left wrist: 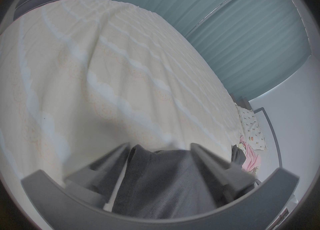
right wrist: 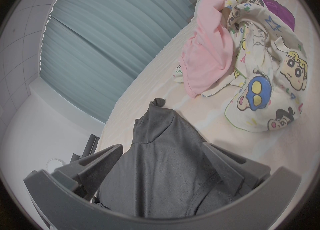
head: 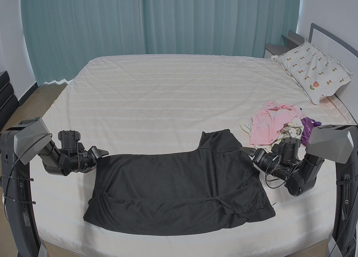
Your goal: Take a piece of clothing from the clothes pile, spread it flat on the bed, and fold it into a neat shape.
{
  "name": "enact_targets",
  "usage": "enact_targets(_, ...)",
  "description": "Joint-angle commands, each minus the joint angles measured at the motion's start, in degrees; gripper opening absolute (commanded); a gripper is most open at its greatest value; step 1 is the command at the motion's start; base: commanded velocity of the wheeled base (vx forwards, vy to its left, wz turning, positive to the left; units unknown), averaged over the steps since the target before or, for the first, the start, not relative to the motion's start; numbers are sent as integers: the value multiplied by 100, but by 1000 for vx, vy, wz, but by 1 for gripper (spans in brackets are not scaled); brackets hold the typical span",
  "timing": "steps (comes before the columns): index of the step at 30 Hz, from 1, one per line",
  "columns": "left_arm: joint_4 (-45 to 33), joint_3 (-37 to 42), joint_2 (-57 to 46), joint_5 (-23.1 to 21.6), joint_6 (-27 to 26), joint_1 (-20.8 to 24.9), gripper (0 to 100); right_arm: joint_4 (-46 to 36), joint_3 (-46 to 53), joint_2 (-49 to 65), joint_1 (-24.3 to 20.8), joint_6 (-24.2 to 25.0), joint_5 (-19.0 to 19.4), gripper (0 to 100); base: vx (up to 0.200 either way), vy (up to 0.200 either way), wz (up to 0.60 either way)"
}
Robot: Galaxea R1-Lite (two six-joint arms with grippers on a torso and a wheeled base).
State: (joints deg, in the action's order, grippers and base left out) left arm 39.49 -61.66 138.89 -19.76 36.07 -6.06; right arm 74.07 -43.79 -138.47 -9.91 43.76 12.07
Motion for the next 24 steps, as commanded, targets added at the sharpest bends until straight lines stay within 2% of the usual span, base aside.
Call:
enact_targets(1, 24, -101, 103, 25, 23, -1, 0, 2, -33, -22, -2, -8, -3, 100, 0, 0, 0)
enact_targets(5, 182, -180, 121, 192, 392, -1, 0, -103, -332, 40, -2, -254, 32, 100, 0, 0, 0)
enact_targets(8, 393, -171, 121, 262, 638, -1, 0, -332, -605, 57, 16, -764, 164, 100, 0, 0, 0)
enact_targets(10, 490, -153, 130, 271, 673, -1, 0, -578, -798, 48, 16, -914, 296, 100, 0, 0, 0)
enact_targets(12, 631, -109, 121, 280, 726, -1, 0, -1123, -1229, -22, 7, -1177, 489, 100, 0, 0, 0)
enact_targets(19, 683, -127, 77, 271, 1332, -18, 0, -2432, -2749, -681, 16, -2381, 525, 100, 0, 0, 0)
enact_targets(24, 885, -13, 95, 271, 1332, -9, 0, -2995, -3689, -1182, 42, -2548, 516, 100, 0, 0, 0)
